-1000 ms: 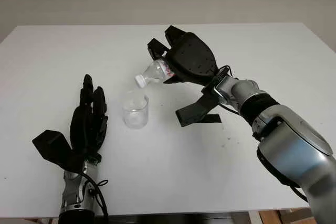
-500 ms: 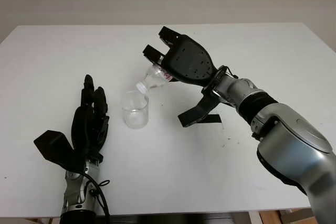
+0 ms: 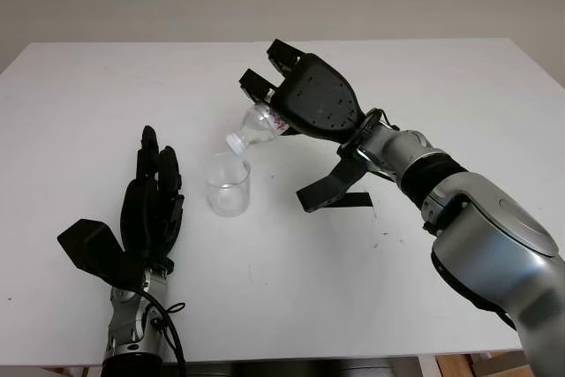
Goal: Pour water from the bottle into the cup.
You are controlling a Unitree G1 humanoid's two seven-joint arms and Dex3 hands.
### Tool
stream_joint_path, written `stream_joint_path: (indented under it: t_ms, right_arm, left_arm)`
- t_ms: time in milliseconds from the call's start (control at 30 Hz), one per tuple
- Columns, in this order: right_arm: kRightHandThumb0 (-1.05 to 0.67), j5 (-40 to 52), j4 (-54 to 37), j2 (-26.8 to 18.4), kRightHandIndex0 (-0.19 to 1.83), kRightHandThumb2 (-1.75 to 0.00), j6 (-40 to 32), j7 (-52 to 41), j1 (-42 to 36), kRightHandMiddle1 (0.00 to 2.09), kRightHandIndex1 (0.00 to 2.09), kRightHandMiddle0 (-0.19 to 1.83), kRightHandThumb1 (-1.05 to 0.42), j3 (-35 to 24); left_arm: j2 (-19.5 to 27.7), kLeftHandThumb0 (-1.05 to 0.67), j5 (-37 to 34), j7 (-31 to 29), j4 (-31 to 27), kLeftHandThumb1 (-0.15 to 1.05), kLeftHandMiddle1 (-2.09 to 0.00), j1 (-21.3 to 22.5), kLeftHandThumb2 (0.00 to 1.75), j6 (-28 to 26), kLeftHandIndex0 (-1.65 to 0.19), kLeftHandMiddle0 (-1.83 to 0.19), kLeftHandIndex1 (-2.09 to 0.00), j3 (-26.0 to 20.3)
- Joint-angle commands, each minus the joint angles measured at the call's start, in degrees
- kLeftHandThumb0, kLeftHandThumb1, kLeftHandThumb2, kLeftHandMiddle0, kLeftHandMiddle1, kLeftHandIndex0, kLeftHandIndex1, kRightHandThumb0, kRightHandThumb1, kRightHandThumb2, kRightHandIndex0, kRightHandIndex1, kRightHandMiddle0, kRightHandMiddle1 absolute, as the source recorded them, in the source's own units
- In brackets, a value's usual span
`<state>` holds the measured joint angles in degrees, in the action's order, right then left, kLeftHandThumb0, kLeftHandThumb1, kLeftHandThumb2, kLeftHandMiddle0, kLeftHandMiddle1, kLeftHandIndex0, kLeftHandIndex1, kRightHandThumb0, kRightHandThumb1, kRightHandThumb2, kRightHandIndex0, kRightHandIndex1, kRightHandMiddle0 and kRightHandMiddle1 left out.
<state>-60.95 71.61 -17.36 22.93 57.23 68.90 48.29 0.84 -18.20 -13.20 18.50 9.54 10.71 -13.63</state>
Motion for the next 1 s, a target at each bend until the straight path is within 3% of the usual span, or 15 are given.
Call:
stream_joint_path:
  t_ms: [0,67,233,433,667,967]
  right_arm:
    - [-0.45,6.12,-0.11,0.62,1.24,-0.07,4.13,-3.87,-1.07,2.09,2.09,0.84,-1.04,-5.20]
    - [-0.42,12.69,-0.29,1.18,1.32,-0.17,6.73,-11.21,-2.36,2.09,2.09,0.98,-1.05,-9.97]
    - [-0.39,32.01,-2.89,3.01,1.39,-0.22,10.30,-32.21,-7.16,2.09,2.09,1.09,-1.05,-24.21]
    - [-0.31,47.76,-9.85,4.43,1.36,-0.29,6.39,-49.91,-14.28,2.09,2.09,1.13,-1.05,-35.99]
    - [-0.34,58.00,-19.62,6.36,1.31,-0.31,1.26,-58.41,-22.87,2.09,2.09,1.09,-1.05,-44.12]
    - [-0.39,64.28,-37.53,8.65,1.32,-0.33,-10.00,-61.90,-32.29,2.09,2.09,0.95,-1.05,-48.87]
  left_arm:
    - [-1.28,-0.75,-0.28,-0.06,2.85,1.05,-0.03,-3.10,0.48,-0.85,0.19,0.19,-0.03,0.24]
    - [-1.18,-0.75,-0.30,-0.19,2.61,1.05,-0.03,-3.28,0.48,-0.91,0.19,0.19,-0.02,0.22]
    - [-0.84,-0.75,-0.53,-0.86,2.29,1.05,-0.02,-3.52,0.48,-1.13,0.19,0.19,-0.02,0.11]
    - [-0.64,-0.75,-0.83,-0.86,1.41,1.05,-0.03,-3.46,0.46,-2.74,0.19,0.19,-0.02,-0.07]
    - [-0.33,-0.73,-1.28,-1.90,0.77,1.05,-0.03,-3.40,0.46,-3.77,0.19,0.19,-0.02,-0.26]
    - [0.01,-0.74,-0.92,-1.39,0.14,1.05,-0.04,-3.11,0.44,-4.92,0.19,0.19,-0.01,-0.06]
